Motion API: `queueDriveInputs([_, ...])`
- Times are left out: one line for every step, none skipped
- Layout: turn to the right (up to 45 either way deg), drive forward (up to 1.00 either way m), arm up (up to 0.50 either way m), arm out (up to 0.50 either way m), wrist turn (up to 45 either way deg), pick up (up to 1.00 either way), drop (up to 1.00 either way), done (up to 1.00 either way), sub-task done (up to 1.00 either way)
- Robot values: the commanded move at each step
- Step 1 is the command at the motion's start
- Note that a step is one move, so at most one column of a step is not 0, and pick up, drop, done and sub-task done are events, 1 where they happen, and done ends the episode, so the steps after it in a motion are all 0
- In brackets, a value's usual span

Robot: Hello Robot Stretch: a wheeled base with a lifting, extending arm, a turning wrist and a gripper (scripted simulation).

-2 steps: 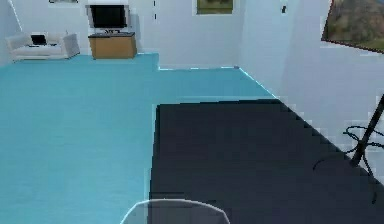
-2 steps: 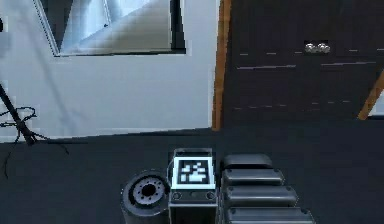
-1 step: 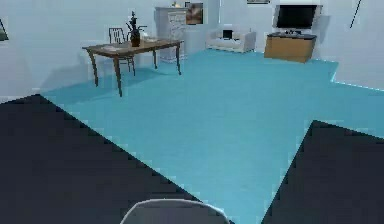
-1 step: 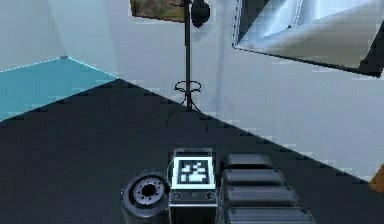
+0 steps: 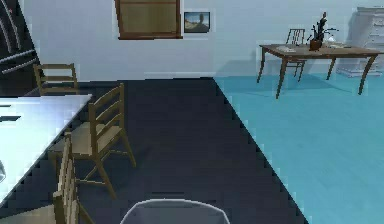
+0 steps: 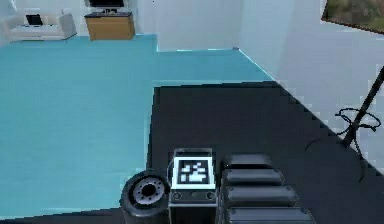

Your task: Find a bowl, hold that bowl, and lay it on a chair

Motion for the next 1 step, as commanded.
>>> queueDriveInputs([-6.0,0.0,0.0,0.0,0.0,0.0,0.0,0.0,0.0])
